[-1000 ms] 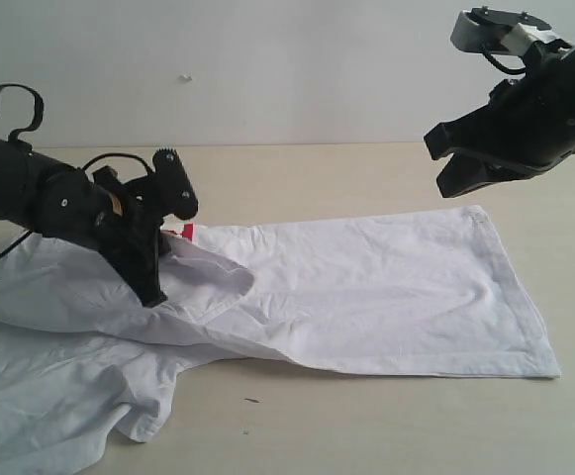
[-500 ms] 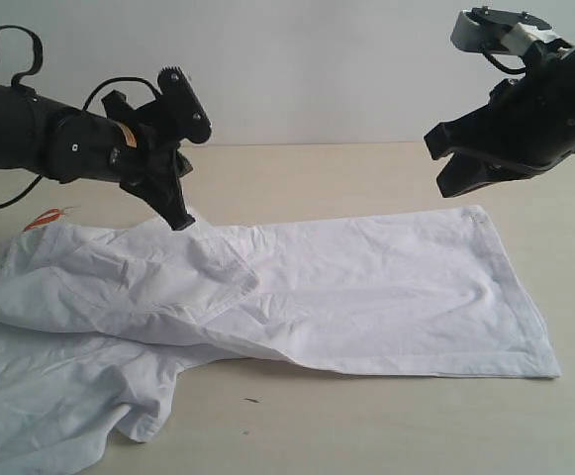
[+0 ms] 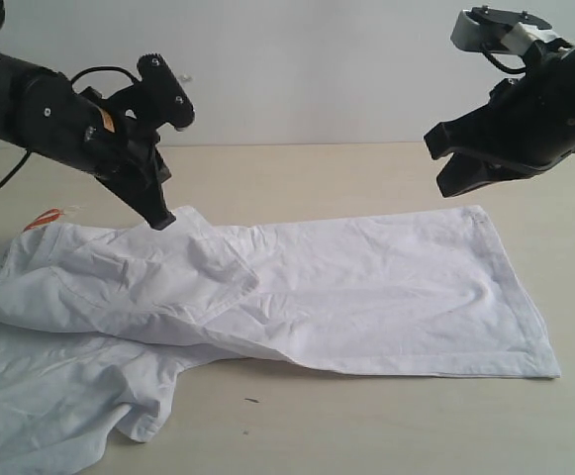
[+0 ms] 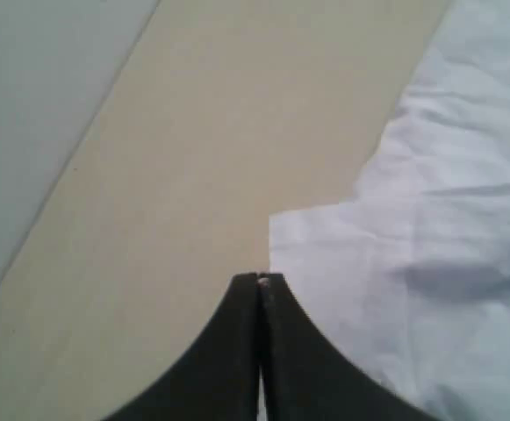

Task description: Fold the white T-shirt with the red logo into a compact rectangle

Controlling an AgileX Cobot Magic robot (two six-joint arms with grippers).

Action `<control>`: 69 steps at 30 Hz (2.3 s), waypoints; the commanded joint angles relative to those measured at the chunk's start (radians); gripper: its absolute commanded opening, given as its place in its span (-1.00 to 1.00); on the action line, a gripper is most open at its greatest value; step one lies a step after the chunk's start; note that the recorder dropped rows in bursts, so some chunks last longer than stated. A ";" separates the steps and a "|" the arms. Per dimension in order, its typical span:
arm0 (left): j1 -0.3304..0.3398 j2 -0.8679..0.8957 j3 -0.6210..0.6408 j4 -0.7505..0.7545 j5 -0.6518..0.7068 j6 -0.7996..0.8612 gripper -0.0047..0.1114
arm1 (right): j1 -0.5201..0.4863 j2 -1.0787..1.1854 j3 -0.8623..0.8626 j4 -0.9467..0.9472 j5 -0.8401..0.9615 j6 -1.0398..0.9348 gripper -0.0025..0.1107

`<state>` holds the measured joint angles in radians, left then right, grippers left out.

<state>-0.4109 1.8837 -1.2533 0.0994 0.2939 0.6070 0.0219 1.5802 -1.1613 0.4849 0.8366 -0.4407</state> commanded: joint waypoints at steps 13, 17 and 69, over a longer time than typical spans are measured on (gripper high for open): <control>-0.001 -0.314 0.233 -0.073 0.243 0.002 -0.92 | 0.002 -0.010 -0.005 0.018 0.012 -0.010 -0.96; -0.001 -0.361 0.288 -0.177 0.291 0.076 -0.92 | 0.002 -0.010 -0.005 0.032 0.017 -0.010 -0.96; -0.307 -0.370 0.540 -0.265 0.316 0.050 -0.22 | 0.002 -0.010 -0.005 0.092 0.049 -0.038 -0.96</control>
<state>-0.7130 1.5213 -0.7172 -0.1725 0.6521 0.6991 0.0219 1.5802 -1.1613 0.5696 0.8828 -0.4677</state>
